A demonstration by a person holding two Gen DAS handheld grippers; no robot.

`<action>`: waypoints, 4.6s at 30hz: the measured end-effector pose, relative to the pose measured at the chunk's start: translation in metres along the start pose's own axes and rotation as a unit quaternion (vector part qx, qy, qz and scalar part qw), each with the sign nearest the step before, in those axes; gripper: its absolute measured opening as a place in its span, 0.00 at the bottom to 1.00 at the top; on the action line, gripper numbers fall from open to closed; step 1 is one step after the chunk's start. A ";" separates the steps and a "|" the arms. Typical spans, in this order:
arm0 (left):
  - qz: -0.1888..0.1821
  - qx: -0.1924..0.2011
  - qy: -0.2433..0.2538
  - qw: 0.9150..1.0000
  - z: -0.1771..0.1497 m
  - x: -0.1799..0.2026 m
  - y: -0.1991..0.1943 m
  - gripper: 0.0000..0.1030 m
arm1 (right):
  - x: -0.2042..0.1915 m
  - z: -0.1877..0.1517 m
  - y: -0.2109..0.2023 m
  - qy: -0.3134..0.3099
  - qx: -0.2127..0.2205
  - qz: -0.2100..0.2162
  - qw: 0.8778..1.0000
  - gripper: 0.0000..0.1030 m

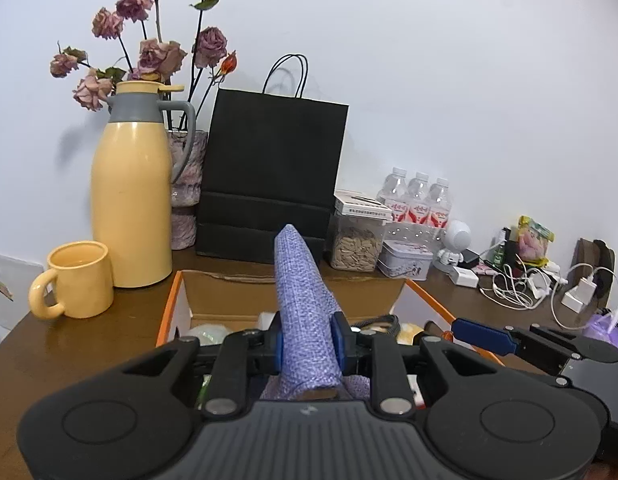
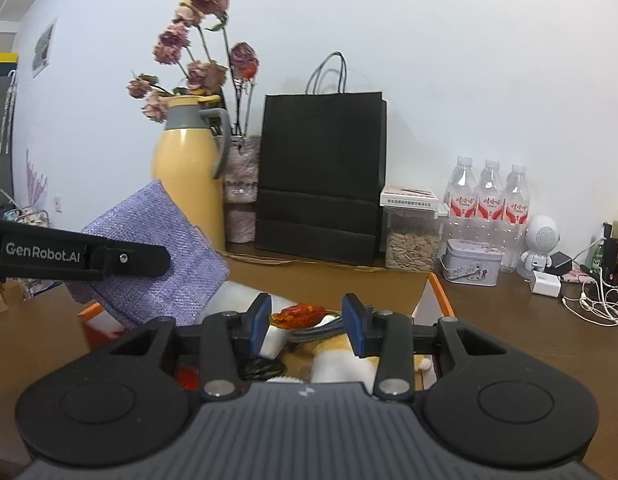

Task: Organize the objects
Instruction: 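Carry the purple cloth and orange item over the box with both tools, then open the left tool to drop the cloth while the right tool drops the orange item, then withdraw both tools from the box back to the table, then grasp the white tissue with the right tool, then grasp a flat white cap with the left tool while the right tool lifts the tissue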

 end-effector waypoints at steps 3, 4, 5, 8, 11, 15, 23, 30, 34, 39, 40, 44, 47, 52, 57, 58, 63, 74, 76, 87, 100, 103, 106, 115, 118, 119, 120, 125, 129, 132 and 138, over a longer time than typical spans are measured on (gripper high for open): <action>0.006 -0.002 -0.002 1.000 0.003 -0.004 0.019 0.21 | 0.008 0.000 0.018 0.007 -0.006 -0.006 1.000 0.38; 0.008 -0.004 -0.003 1.000 0.004 -0.006 0.027 0.21 | 0.010 0.000 0.023 0.009 -0.008 -0.008 1.000 0.38; 0.009 -0.006 -0.005 1.000 0.005 -0.007 0.033 0.21 | 0.013 0.000 0.028 0.011 -0.010 -0.010 1.000 0.38; 0.018 -0.012 -0.013 1.000 0.005 -0.013 0.052 0.21 | 0.020 0.001 0.041 0.014 -0.012 -0.016 1.000 0.38; 0.023 -0.018 -0.013 0.999 0.005 -0.016 0.066 0.21 | 0.024 0.004 0.051 0.016 -0.011 -0.020 1.000 0.38; 0.030 -0.019 -0.006 0.999 0.006 -0.017 0.078 0.21 | 0.029 0.004 0.061 0.020 -0.014 -0.025 0.999 0.38; 0.073 -0.030 0.027 0.997 0.000 -0.017 0.087 0.55 | 0.031 -0.006 0.066 0.017 -0.032 -0.033 0.999 0.62; 0.123 -0.004 0.047 0.991 0.004 -0.023 0.078 1.00 | 0.032 -0.006 0.060 0.003 -0.022 -0.051 0.998 1.00; 0.122 -0.009 0.048 0.991 0.001 -0.022 0.078 1.00 | 0.033 -0.006 0.060 0.002 -0.022 -0.056 0.998 1.00; 0.116 -0.004 0.046 0.992 0.001 -0.020 0.073 1.00 | 0.033 -0.004 0.054 0.003 -0.015 -0.057 0.998 1.00; 0.114 -0.002 0.046 0.992 0.001 -0.020 0.072 1.00 | 0.032 -0.003 0.052 0.003 -0.014 -0.057 0.998 1.00; 0.106 0.006 0.043 0.993 0.003 -0.017 0.063 1.00 | 0.031 -0.001 0.042 0.003 -0.005 -0.056 0.998 1.00; 0.099 0.010 0.039 0.994 0.003 -0.015 0.056 1.00 | 0.029 0.001 0.035 0.000 -0.001 -0.053 0.999 1.00; 0.088 0.020 0.036 0.995 0.001 -0.011 0.038 1.00 | 0.026 0.000 0.020 -0.011 0.003 -0.049 0.999 1.00; 0.075 0.025 0.039 0.996 -0.011 -0.010 0.018 1.00 | 0.022 -0.007 0.006 -0.020 0.006 -0.038 0.999 1.00; 0.073 0.024 0.039 0.996 -0.015 -0.010 0.015 1.00 | 0.021 -0.009 0.003 -0.022 0.005 -0.037 0.999 1.00; 0.070 0.004 0.045 0.997 -0.035 -0.010 0.006 1.00 | 0.018 -0.026 -0.005 -0.032 -0.013 -0.030 0.999 1.00; 0.065 -0.047 0.040 0.996 -0.082 -0.014 -0.012 1.00 | 0.013 -0.063 -0.032 -0.035 -0.050 -0.023 0.998 1.00; 0.065 -0.052 0.040 0.996 -0.087 -0.014 -0.016 1.00 | 0.013 -0.067 -0.037 -0.031 -0.056 -0.021 0.998 1.00; 0.054 -0.086 0.049 0.994 -0.115 -0.007 -0.028 1.00 | 0.013 -0.097 -0.055 -0.008 -0.108 -0.006 0.994 1.00; 0.057 -0.110 0.035 0.992 -0.129 -0.012 -0.034 1.00 | -0.004 -0.124 -0.039 -0.024 -0.192 0.006 0.981 1.00; 0.060 -0.113 0.032 0.991 -0.131 -0.014 -0.035 1.00 | -0.004 -0.125 -0.038 -0.018 -0.196 0.011 0.980 0.99; 0.061 -0.117 0.026 0.991 -0.133 -0.016 -0.036 1.00 | -0.003 -0.126 -0.038 -0.005 -0.201 0.023 0.979 0.92; 0.057 -0.115 0.022 0.992 -0.133 -0.017 -0.041 1.00 | -0.008 -0.122 -0.045 -0.005 -0.185 0.037 0.982 0.50; 0.053 -0.115 0.025 0.992 -0.133 -0.013 -0.045 1.00 | -0.008 -0.120 -0.049 0.002 -0.180 0.041 0.983 0.38; 0.049 -0.114 0.026 0.992 -0.133 -0.010 -0.046 1.00 | -0.008 -0.119 -0.051 0.005 -0.177 0.042 0.983 0.35; 0.045 -0.115 0.027 0.992 -0.134 -0.008 -0.047 1.00 | -0.008 -0.118 -0.053 0.007 -0.171 0.043 0.984 0.32; 0.026 -0.120 0.043 0.991 -0.136 0.010 -0.051 1.00 | 0.003 -0.108 -0.064 0.029 -0.133 0.033 0.990 0.19; 0.012 -0.129 0.062 0.990 -0.139 0.027 -0.049 1.00 | 0.018 -0.102 -0.073 0.057 -0.112 0.024 0.992 0.18; 0.006 -0.138 0.070 0.988 -0.143 0.037 -0.045 1.00 | 0.030 -0.099 -0.078 0.074 -0.105 0.018 0.992 0.18; 0.006 -0.153 0.081 0.985 -0.147 0.051 -0.037 1.00 | 0.044 -0.100 -0.083 0.097 -0.104 0.013 0.990 0.18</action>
Point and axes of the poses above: each gripper's, at about its wrist camera, not at the fingertips, and y roughly the way its jaws point, x to its right, z to its top, the point moved 10 cm from there along y, roughly the way its jaws point, and after that the axes turned 10 degrees about y, right-handed, at the moved point
